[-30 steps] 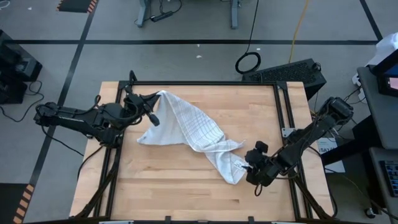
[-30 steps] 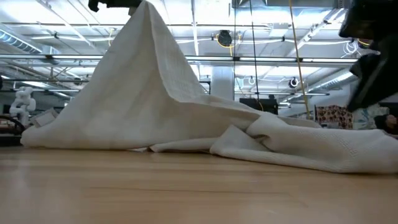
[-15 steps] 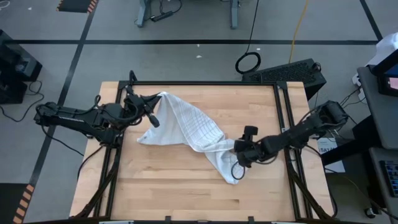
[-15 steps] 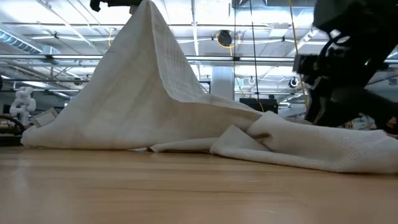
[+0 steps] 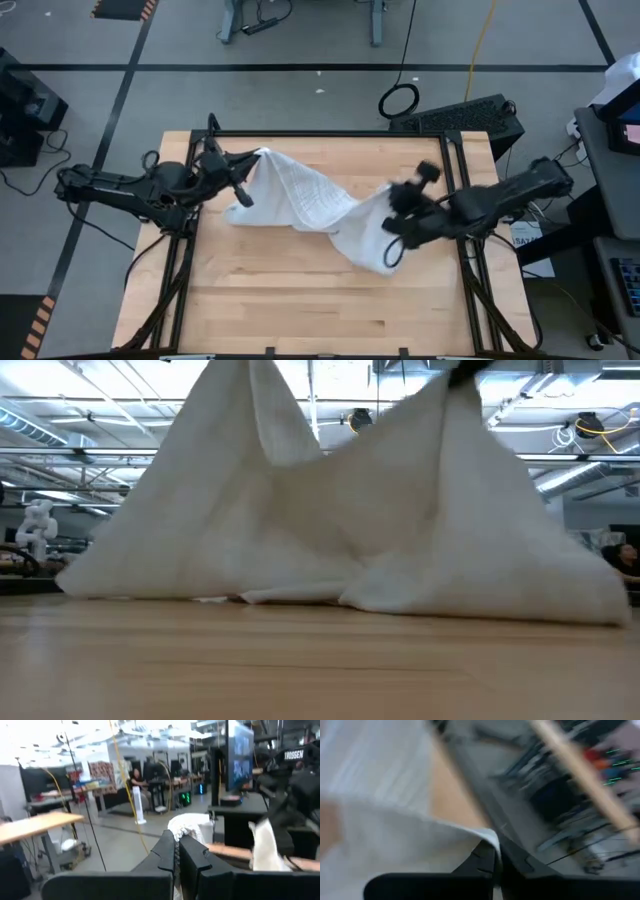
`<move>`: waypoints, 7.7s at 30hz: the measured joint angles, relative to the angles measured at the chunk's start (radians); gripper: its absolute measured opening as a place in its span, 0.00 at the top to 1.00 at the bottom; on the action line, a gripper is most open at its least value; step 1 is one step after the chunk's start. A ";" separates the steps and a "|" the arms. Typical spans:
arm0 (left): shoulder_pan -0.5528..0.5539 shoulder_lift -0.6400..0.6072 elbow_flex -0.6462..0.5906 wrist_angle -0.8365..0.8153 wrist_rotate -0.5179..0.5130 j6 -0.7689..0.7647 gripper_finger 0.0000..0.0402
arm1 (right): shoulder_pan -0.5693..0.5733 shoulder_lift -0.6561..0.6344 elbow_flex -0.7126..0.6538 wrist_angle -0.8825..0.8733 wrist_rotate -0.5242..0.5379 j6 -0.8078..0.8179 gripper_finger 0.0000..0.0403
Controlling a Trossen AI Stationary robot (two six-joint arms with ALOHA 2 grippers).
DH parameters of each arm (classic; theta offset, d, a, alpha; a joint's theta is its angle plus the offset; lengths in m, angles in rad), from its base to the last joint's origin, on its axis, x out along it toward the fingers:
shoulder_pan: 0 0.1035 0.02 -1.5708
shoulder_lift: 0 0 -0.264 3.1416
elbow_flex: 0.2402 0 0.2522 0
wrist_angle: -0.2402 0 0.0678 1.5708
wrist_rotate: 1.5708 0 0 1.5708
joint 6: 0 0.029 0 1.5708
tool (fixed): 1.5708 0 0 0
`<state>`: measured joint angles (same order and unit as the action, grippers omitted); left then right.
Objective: Roll towel
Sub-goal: Fold the white towel
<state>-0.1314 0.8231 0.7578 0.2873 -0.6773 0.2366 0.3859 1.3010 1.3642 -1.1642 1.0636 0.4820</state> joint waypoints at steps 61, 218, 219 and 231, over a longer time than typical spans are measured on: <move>-0.121 -0.080 0.066 -0.842 -0.655 -0.390 0.98 | -0.231 0.073 0.012 -0.104 0.133 -0.148 1.00; 0.274 1.175 0.347 0.424 0.347 -0.204 0.98 | -0.152 0.087 -0.903 1.097 -0.917 0.652 1.00; 0.273 1.175 0.347 0.422 0.369 -0.203 0.98 | -0.129 0.088 -0.901 1.141 -0.914 0.676 1.00; 0.231 1.156 0.346 0.338 0.467 -0.196 0.98 | 0.012 0.086 -0.625 0.588 -0.671 0.659 1.00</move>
<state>0.0994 1.9789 1.1034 0.6250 -0.2100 0.0410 0.3978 1.3869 0.7390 -0.5765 0.3923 1.1413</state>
